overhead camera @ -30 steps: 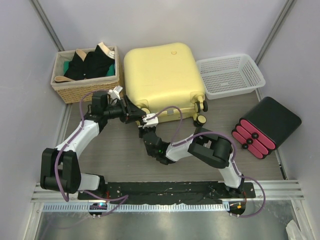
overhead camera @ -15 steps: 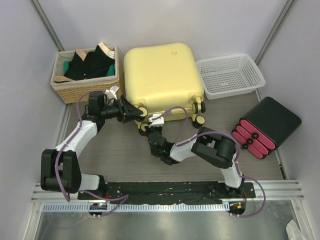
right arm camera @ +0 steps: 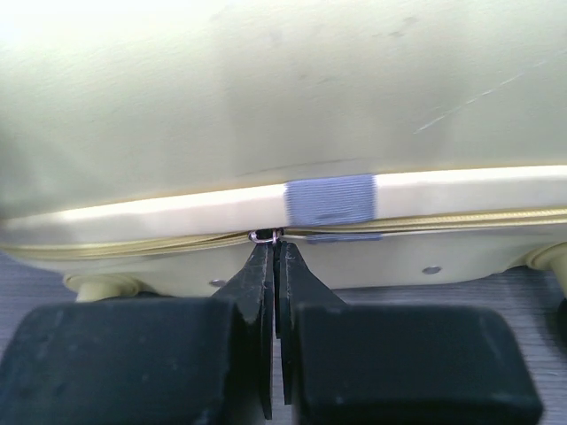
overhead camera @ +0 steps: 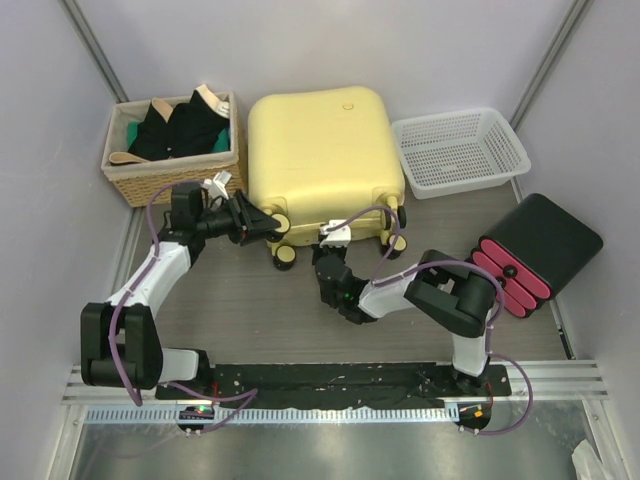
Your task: Open, take out, and arrange the luggage
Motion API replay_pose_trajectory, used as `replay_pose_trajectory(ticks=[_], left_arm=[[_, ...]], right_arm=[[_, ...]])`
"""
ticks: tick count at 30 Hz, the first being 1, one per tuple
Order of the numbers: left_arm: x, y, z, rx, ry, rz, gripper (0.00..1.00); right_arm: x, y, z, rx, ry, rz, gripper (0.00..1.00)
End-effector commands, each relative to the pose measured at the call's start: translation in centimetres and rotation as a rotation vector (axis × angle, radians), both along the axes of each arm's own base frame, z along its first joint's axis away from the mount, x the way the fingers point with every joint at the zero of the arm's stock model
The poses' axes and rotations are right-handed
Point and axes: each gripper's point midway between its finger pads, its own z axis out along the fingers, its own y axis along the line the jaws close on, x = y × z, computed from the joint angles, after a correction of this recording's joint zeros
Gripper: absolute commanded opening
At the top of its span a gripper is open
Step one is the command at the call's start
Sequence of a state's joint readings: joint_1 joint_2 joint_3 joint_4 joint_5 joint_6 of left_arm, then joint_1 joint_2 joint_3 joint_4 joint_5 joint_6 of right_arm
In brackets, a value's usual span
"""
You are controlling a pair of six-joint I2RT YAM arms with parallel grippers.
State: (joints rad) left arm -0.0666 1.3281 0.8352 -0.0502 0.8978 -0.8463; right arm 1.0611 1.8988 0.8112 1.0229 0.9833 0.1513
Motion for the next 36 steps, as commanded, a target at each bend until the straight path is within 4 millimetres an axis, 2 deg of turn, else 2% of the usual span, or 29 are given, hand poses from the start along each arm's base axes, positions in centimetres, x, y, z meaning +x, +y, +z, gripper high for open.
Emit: replay_pose_trajectory(ticks=[1,6,13,20,22,23,27,30,32,33,35,36], left_arm=[[1.5,1.5,3.8,0.048,-0.25,0.022,0.0],[1.8,2.1,3.9,0.075,-0.267,0.043,0.0],[1.9,2.6,3.5,0.085,-0.25,0.058,0.0],[2.0,2.8,3.3,0.104,-0.248,0.067,0.0],[2.0,2.8,3.3,0.11,-0.25,0.066,0.0],[2.4,3.9,3.2,0.116,-0.246,0.098,0.0],[2.5,4.3,3.2,0.139,-0.251,0.114,0.0],[2.6,4.7,3.3,0.167,-0.257,0.13,0.0],[2.5,5.1,3.3,0.195,-0.26,0.137,0.0],[2.5,5.2,3.2,0.212,-0.262,0.146,0.0],[2.5,5.7,3.0,0.247,-0.262,0.156,0.0],[2.5,5.8,3.3,0.26,-0.272,0.161,0.0]], right_arm=[[1.2,-4.0,1.6,0.073,-0.002,-0.117,0.01],[2.0,-7.7,1.3,0.059,0.027,-0.187,0.01],[2.0,-12.9,1.1,0.046,0.049,-0.285,0.01],[2.3,-16.7,0.8,0.04,0.074,-0.365,0.01],[2.2,-17.5,1.0,0.042,0.074,-0.382,0.01],[2.3,-18.0,1.0,0.035,0.079,-0.396,0.01],[1.9,-19.1,1.2,0.023,0.084,-0.421,0.01],[1.6,-18.8,1.8,0.002,0.094,-0.379,0.01],[1.5,-17.3,2.5,-0.04,0.113,-0.249,0.02],[1.6,-16.2,3.1,-0.05,0.116,-0.18,0.16],[0.7,-13.4,3.6,-0.11,0.16,0.026,0.39],[0.6,-12.2,4.6,-0.117,0.16,0.099,0.54]])
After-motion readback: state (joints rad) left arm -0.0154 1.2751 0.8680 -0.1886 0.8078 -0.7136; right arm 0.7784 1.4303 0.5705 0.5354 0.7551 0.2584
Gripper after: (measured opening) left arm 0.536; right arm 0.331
